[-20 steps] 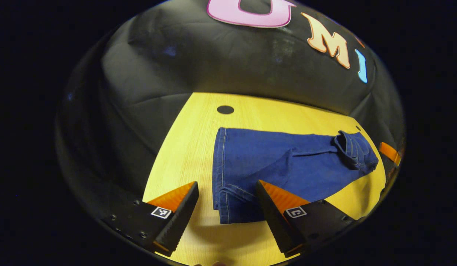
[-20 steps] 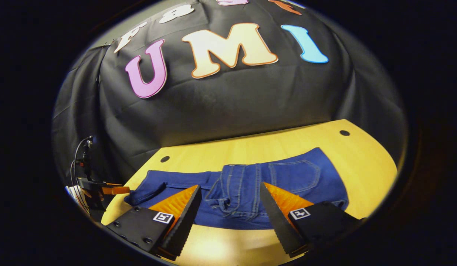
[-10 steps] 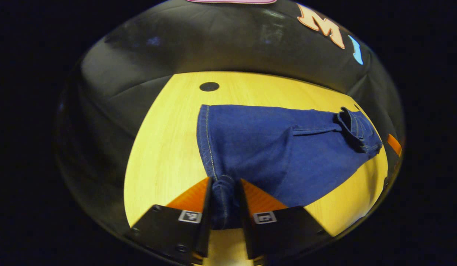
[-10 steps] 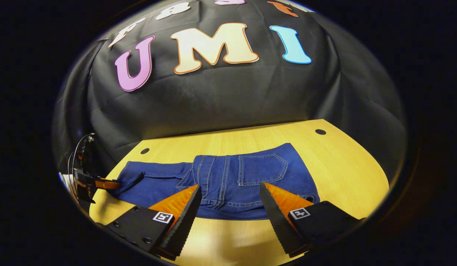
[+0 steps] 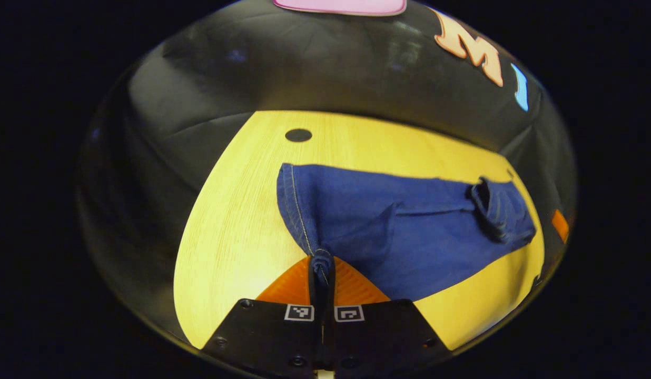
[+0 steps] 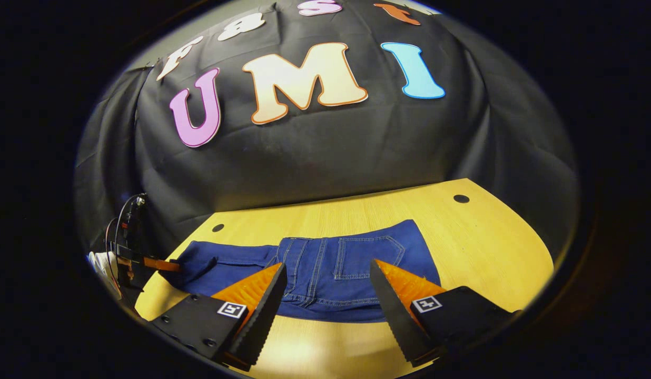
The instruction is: Grasp the waist and the cuffs of the jeans and fold them to make the two legs overlap; first hold the waist and fold one-third of the jeans toward the cuffs, then hold the cuffs and fold the remaining one-third in the same direction to finish folding.
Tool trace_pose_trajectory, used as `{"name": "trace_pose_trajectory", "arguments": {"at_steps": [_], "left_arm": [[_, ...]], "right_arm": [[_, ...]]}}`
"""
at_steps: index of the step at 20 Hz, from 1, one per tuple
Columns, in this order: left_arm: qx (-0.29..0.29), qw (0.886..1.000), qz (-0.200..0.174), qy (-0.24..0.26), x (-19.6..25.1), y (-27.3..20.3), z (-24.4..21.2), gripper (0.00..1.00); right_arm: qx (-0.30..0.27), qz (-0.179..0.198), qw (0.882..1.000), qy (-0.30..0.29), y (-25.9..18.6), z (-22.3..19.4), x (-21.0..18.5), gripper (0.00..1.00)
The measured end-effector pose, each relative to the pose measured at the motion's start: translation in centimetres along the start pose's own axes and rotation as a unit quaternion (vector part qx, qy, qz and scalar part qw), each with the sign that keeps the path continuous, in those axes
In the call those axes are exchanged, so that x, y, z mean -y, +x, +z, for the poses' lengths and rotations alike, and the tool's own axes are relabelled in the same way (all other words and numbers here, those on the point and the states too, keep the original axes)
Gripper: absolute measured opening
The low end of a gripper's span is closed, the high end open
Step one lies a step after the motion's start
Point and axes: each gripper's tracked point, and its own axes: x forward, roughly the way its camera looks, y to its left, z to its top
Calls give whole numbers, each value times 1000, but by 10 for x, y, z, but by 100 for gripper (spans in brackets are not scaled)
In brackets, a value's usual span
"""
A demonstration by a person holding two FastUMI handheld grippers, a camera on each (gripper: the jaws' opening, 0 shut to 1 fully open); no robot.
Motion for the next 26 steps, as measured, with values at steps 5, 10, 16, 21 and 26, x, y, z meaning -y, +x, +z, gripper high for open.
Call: {"name": "trace_pose_trajectory", "arguments": {"at_steps": [5, 10, 16, 21, 26], "left_arm": [[52, 997, -47, 6, 84, -45, 42, 0], [78, 994, -78, 20, 162, -58, 58, 0], [94, 986, -132, 33, 255, -56, 69, 0], [87, 981, -169, 46, 323, -36, 63, 0], [60, 974, -203, 79, 382, 1, 34, 0]], "right_arm": [[8, 27, 1000, 13, -21, 18, 25, 98], [15, 37, 999, 21, -44, 30, 57, 98], [16, 22, 999, 29, -70, 33, 109, 98], [19, 4, 999, 32, -90, 35, 149, 98], [20, -13, 999, 40, -107, 32, 180, 98]]}}
